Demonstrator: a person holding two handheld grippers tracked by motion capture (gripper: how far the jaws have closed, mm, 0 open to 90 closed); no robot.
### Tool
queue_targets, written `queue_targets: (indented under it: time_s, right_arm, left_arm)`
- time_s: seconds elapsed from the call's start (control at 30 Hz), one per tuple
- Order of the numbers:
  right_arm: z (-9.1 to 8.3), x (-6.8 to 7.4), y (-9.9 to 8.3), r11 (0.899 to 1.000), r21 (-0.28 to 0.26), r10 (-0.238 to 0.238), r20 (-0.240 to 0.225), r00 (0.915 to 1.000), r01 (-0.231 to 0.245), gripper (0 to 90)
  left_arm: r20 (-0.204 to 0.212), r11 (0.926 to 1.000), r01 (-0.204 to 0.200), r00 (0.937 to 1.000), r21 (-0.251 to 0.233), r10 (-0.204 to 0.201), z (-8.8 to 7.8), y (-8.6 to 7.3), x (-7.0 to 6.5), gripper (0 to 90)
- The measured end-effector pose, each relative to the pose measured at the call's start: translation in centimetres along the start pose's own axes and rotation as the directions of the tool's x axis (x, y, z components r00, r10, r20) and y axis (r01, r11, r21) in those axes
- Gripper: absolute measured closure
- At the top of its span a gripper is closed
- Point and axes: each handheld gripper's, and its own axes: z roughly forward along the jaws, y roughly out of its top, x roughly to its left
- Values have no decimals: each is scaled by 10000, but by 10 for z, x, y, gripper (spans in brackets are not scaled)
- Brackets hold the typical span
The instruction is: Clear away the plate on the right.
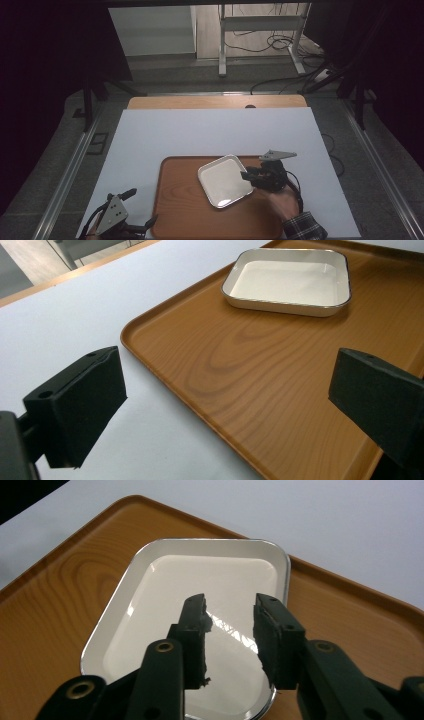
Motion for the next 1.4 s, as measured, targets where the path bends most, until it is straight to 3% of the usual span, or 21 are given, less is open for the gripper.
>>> queue_targets:
  time_s: [0.33,0.47,0.83,1.17,1.4]
  right_arm:
    - [-4,30,-8,9941,289,-1040,-335,9940,1050,831]
    - [-6,39,-12,9933,227,-1120,-662,9915,1137,889]
    - [0,62,-27,9855,675,-1460,-1296,9808,1557,892]
    - [11,68,-38,9722,1232,-1804,-1469,9726,1989,892]
    - [25,67,-44,9555,1871,-2034,-1410,9689,2279,893]
  left_arm:
    - [-4,10000,-64,10000,19,64,0,0,0,16]
    - [-3,10000,-22,10000,-20,22,0,0,-1,16]
    - [4,10000,-86,10000,-10,86,0,0,-1,16]
    - [0,9999,-148,9999,2,148,1,0,-2,16]
    - [-1,9999,-168,9999,2,168,1,0,-2,16]
